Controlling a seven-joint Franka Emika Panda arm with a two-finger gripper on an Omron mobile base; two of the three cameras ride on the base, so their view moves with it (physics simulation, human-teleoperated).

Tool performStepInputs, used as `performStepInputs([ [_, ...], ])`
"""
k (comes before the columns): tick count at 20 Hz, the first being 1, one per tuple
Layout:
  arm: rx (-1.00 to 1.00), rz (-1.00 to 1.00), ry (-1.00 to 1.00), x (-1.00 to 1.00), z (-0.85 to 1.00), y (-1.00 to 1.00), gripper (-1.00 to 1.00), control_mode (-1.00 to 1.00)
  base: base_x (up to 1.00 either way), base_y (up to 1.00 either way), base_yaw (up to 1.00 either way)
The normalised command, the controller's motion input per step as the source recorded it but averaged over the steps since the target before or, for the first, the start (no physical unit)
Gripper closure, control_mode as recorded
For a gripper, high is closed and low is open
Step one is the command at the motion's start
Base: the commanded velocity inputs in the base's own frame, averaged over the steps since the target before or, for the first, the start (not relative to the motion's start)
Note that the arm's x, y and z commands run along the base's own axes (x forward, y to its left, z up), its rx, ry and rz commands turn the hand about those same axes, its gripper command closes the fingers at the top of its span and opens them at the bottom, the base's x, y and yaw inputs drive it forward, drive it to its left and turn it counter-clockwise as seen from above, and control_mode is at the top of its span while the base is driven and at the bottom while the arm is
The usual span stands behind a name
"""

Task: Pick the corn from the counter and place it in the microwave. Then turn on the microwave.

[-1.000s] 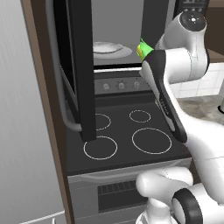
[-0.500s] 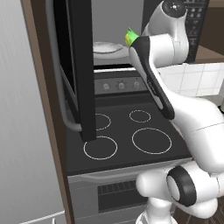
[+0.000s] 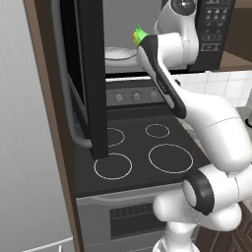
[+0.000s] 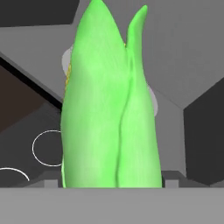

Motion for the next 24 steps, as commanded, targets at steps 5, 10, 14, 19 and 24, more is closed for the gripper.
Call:
performStepInputs([
  [5,0.0,0.01,-0.01,0.53,0.0,0.14,1.0,-1.0,0.0,0.0,0.0],
  [10,0.0,0.01,-0.02,0.38,0.01,0.24,1.0,-1.0,0.0,0.0,0.0],
  [14,0.0,0.0,0.0,0.26,0.0,0.2,1.0,-1.0,0.0,0.0,0.0],
  [19,0.0,0.0,0.0,0.37,0.0,0.11,1.0,-1.0,0.0,0.0,0.0],
  [24,0.0,0.0,0.0,0.32,0.0,0.11,1.0,-1.0,0.0,0.0,0.0],
])
